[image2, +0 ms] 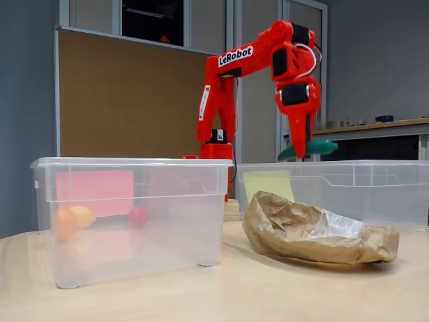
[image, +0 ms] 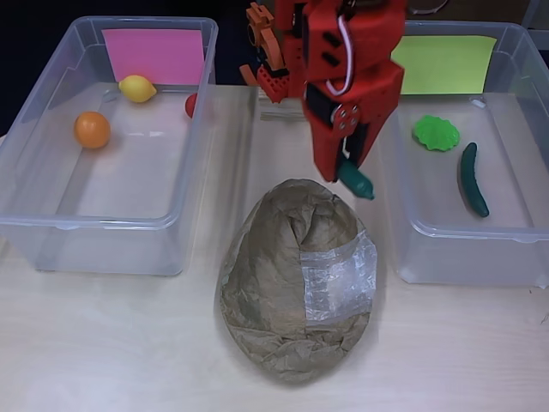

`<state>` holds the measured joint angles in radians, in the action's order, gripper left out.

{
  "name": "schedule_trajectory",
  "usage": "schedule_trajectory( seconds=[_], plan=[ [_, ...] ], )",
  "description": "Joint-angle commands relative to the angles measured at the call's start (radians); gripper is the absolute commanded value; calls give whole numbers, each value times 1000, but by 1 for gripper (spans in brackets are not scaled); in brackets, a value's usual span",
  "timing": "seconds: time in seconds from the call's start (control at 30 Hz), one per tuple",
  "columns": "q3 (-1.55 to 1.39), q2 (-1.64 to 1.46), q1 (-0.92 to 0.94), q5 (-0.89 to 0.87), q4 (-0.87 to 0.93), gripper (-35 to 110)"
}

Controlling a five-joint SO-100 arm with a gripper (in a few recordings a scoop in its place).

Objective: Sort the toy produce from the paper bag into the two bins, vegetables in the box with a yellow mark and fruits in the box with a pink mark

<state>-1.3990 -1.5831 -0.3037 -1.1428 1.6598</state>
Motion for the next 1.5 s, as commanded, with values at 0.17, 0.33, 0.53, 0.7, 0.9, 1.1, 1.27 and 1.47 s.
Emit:
schedule_trajectory(
  seconds=[0.17, 0.33, 0.53, 0.7, 0.9, 1.1, 1.27, 1.47],
  plan=[
    [-153, -347, -420, -574, 172, 3],
    [-423, -488, -655, -936, 34, 3],
    [-887, -635, -776, -1131, -353, 4],
    [-1089, -663, -819, -1180, -537, 5],
    [-1258, -710, -885, -1258, -723, 24],
    [-1193, -681, -904, -1241, -704, 38],
    [-868, -563, -804, -928, -520, 36],
    [-465, -394, -646, -348, -422, 19]
  ],
)
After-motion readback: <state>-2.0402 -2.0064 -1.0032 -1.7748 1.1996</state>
